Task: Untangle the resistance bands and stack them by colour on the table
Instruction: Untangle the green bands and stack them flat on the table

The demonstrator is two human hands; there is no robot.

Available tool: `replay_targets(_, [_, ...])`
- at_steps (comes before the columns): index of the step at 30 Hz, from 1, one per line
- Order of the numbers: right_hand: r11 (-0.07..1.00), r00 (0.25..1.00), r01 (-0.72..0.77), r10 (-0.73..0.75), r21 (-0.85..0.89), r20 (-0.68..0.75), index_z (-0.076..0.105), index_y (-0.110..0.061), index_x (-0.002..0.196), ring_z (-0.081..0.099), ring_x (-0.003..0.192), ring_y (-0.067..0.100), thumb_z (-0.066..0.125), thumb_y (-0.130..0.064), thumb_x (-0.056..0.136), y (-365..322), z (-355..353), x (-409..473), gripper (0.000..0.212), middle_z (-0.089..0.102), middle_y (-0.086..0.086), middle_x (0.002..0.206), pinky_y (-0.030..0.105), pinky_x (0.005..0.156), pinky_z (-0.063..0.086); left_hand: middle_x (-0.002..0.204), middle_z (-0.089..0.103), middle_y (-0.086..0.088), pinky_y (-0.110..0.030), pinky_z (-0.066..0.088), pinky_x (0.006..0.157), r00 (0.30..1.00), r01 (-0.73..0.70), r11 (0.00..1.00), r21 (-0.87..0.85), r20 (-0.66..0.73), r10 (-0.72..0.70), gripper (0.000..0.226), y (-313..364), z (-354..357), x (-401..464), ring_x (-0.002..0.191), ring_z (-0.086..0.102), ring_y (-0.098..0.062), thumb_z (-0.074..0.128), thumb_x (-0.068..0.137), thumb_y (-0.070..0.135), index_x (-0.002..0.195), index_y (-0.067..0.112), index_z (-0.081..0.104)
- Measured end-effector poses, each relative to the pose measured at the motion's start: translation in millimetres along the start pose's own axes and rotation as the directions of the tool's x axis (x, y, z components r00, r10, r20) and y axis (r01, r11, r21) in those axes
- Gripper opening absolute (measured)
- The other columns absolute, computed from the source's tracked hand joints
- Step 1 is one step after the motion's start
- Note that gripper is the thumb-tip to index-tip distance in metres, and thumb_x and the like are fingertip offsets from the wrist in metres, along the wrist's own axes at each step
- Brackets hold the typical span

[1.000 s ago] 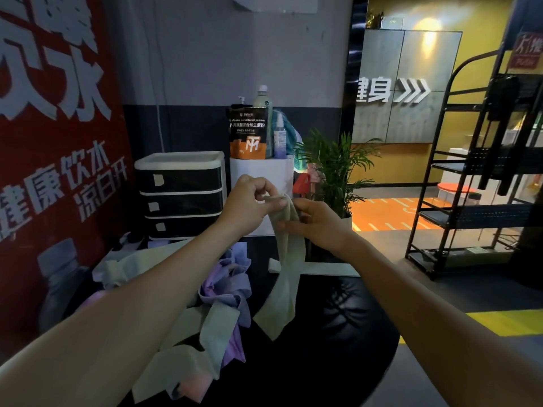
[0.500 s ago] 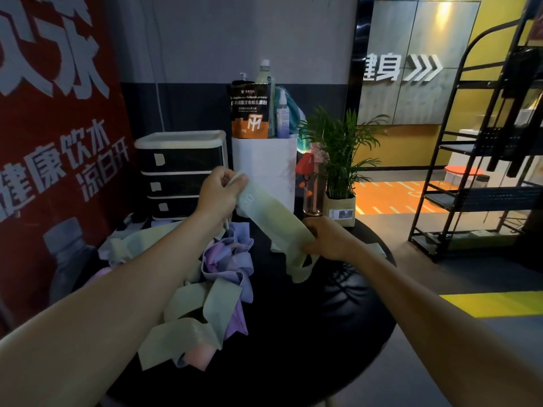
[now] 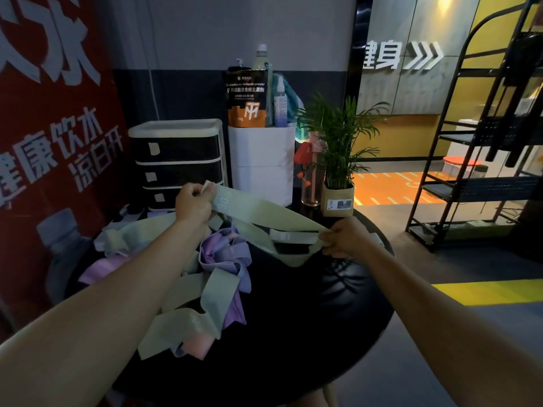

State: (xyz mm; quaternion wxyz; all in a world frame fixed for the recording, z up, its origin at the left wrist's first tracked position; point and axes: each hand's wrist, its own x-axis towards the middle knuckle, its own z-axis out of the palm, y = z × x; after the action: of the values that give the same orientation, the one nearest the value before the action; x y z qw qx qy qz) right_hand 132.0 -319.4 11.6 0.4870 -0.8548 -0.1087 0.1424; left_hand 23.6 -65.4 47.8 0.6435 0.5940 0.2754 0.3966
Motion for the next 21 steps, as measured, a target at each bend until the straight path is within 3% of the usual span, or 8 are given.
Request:
replay_targets(4, [0.938,0.997,0.066,-0.072,0.340,0.005,0.062,-0.007,0.088,0.060,0.085,0.022,0.063,-0.002,0.085,-2,2,0,0.006,0.061,0.012,0.093,0.034,0.077,0.053,0.075,0.049,-0.001,-0.034,0.049,0.073,0.998,0.043,0.999,-0.032,-0.036,-0.044,0.029,-9,-6,4,0.070,0.048,-0.013,0.058,0.092,0.020,0.069,0.017,0.041])
replay_targets(7, [0.893,0.981,0.083,-0.150,0.443,0.120,0.061,-0.013,0.089,0.057,0.086,0.016,0.058,0.000,0.087,-5,-2,-4,0.014,0.061,0.003,0.090,0.031,0.081,0.044,0.076,0.049,-0.001,-0.031,0.049,0.068,0.996,0.067,0.997,-0.050,-0.051,-0.069,0.030,-14,-12,8,0.071,0.048,-0.012,0.058,0.092,0.019,0.069,0.017,0.040])
replay_targets(13, [0.950,0.954,0.142,-0.207,0.279,0.218,0.060,-0.019,0.073,0.051,0.081,0.012,0.052,-0.017,0.095,-1,-7,-4,0.024,0.056,-0.001,0.079,0.030,0.081,0.042,0.075,0.051,0.000,-0.043,0.051,0.086,0.993,0.074,0.997,0.010,-0.089,-0.072,0.030,-17,-22,16,0.079,0.053,-0.021,0.062,0.089,0.023,0.067,0.019,0.043])
replay_targets(15, [0.966,0.954,0.167,-0.208,0.196,0.213,0.062,-0.017,0.072,0.051,0.077,0.013,0.055,-0.020,0.093,-1,-7,-4,0.022,0.056,0.001,0.077,0.028,0.073,0.043,0.075,0.052,0.000,-0.048,0.050,0.091,0.994,0.075,0.997,0.027,-0.081,-0.073,0.030,-19,-25,17,0.086,0.052,-0.023,0.063,0.088,0.024,0.066,0.021,0.043])
replay_targets(21, [0.958,0.947,0.287,-0.288,0.023,0.142,0.063,-0.013,0.067,0.047,0.073,0.019,0.059,-0.014,0.090,4,-1,0,0.023,0.054,0.007,0.075,0.026,0.063,0.036,0.073,0.051,0.000,-0.039,0.047,0.080,0.998,0.053,0.997,0.049,-0.029,-0.052,0.029,-19,-23,12,0.066,0.048,-0.015,0.061,0.090,0.024,0.068,0.020,0.043])
